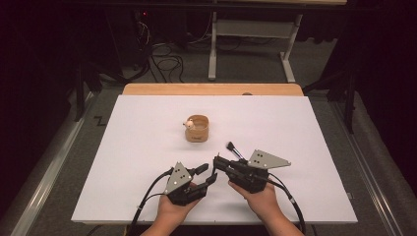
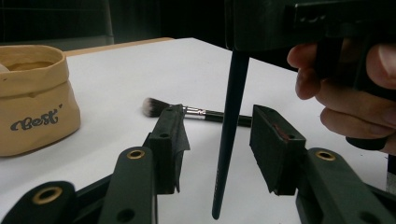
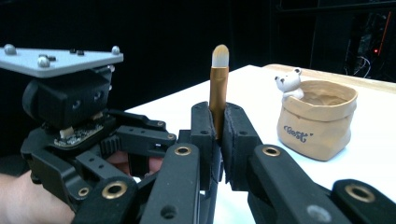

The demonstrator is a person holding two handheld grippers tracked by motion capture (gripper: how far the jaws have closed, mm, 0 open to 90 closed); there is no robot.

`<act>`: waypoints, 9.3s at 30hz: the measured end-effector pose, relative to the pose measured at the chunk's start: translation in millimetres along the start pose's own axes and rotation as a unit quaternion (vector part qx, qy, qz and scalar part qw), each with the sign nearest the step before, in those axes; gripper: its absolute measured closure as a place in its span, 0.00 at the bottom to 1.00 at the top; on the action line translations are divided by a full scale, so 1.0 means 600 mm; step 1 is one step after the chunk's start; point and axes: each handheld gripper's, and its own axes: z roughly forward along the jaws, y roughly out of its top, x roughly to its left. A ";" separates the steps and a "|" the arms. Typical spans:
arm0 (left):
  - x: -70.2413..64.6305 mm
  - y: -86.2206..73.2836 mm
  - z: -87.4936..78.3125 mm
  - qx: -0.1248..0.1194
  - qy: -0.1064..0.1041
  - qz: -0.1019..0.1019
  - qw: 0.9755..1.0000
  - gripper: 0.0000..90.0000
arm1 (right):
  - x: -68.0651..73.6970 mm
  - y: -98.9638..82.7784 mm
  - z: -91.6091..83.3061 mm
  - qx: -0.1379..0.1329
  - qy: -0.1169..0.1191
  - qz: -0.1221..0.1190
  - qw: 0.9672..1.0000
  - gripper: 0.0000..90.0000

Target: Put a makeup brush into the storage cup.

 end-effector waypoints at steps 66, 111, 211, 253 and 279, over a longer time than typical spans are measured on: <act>-0.001 0.007 -0.012 -0.008 0.005 0.021 1.000 0.92 | 0.019 -0.001 0.016 0.025 0.000 -0.029 0.999 0.63; 0.051 0.027 -0.056 -0.044 0.056 0.000 0.997 0.92 | -0.069 -0.011 -0.103 0.040 -0.106 -0.032 0.993 0.12; 0.222 0.165 0.088 -0.059 0.160 -0.048 0.984 0.92 | -0.081 -0.057 -0.134 0.034 -0.101 0.008 0.994 0.05; 0.234 0.111 0.101 -0.016 0.177 -0.070 0.982 0.92 | -0.077 -0.061 -0.127 0.047 -0.096 0.006 0.994 0.08; 0.235 0.111 0.083 0.012 0.179 -0.089 0.980 0.18 | -0.074 -0.060 -0.121 0.053 -0.095 0.000 0.994 0.08</act>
